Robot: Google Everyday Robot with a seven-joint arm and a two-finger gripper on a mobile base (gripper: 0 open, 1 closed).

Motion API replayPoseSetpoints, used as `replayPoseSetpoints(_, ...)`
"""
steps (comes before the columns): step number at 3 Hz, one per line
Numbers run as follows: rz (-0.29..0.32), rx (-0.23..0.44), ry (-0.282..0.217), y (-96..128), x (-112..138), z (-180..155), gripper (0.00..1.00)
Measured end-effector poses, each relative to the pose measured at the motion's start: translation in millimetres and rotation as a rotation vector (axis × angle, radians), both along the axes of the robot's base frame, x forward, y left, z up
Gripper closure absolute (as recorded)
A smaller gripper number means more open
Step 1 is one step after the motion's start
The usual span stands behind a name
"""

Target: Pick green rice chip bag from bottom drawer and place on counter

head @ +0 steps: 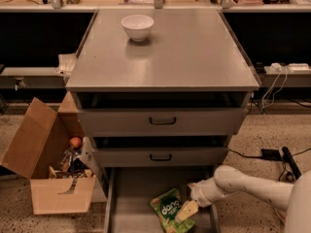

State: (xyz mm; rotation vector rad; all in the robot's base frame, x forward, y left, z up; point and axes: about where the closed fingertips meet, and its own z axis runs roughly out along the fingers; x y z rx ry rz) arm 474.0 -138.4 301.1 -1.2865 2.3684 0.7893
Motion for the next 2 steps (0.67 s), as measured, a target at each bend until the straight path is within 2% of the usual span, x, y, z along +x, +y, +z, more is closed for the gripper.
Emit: replayPoseSetpoints(2, 0.006, -0.066, -0.013, 19.1, 6.5, -48.7, 0.0)
